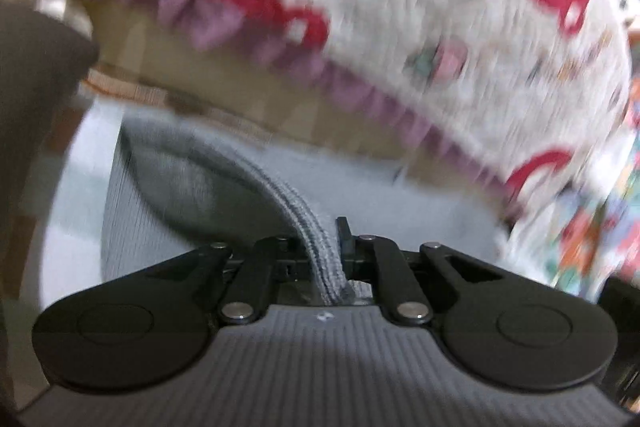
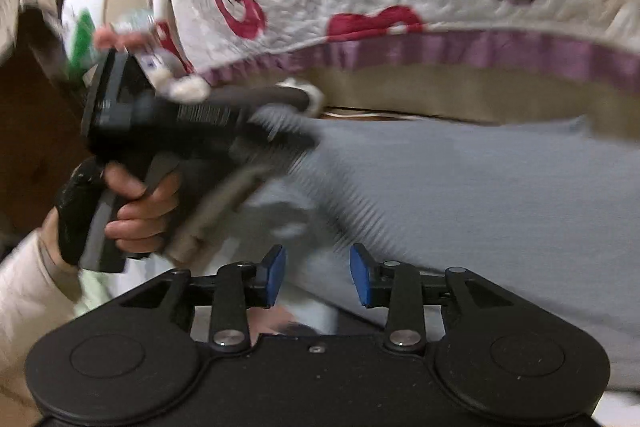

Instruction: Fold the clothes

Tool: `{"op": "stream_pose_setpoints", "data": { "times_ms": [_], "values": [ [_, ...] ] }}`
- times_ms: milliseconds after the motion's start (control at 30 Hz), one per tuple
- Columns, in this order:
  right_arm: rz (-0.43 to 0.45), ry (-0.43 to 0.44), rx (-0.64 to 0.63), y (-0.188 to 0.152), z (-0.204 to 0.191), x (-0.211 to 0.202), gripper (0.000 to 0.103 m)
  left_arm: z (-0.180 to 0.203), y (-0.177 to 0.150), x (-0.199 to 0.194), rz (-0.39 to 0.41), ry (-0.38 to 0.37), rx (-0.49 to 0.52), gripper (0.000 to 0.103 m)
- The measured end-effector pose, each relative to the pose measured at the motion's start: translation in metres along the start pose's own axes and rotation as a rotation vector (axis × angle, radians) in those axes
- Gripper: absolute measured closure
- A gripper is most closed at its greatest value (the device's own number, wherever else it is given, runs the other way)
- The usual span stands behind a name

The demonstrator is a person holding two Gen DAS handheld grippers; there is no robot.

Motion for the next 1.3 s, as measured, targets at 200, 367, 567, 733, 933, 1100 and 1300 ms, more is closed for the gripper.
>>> {"op": "stream_pose_setpoints", "data": {
  "times_ms": [200, 367, 567, 733, 933, 1100, 1300],
  "values": [
    [0.109, -0.226, -0.134, -0.022, -0.017, 0.050, 0.048, -0.004, 0.027, -0.022, 0.187, -0.117, -0.069, 0.095],
    [0.165, -0.506, -0.194, 0.005, 0.033, 0.061, 0.059, -0.007, 0.018, -0.028, 0.196, -0.136, -0.038, 0.095],
    [0.228, -0.508, -0.114, 0.056, 0.068, 0.041, 0.060, -0.015, 0.017, -0.025, 0.202, -0.136, -0.059, 0.095],
    [0.289, -0.624, -0.161, 0.081, 0.073, 0.013, 0.061, -0.022, 0.018, -0.027, 0.216, -0.141, -0.088, 0.095],
    [0.327, -0.850, -0.315, 0.142, 0.092, 0.002, 0.065, -0.027, 0.040, -0.010, 0.224, -0.094, -0.082, 0.095],
    [0.343, -0.751, -0.103, 0.182, 0.117, -0.039, 0.065, -0.042, 0.061, 0.011, 0.205, -0.066, -0.144, 0.095],
    [0.397, -0.520, 0.235, 0.173, 0.155, -0.096, 0.040, -0.065, 0.049, 0.034, 0.149, -0.034, -0.283, 0.095]
  ]
}}
Point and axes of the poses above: each gripper's, at about its wrist camera, not at the fingertips, and x roughly the way its jaws point, z to its right, y to its top, the point moved 1 cm from there along x, roughly the way its jaws point, and after that the axes turned 13 degrees about x, right-handed, at the moved point
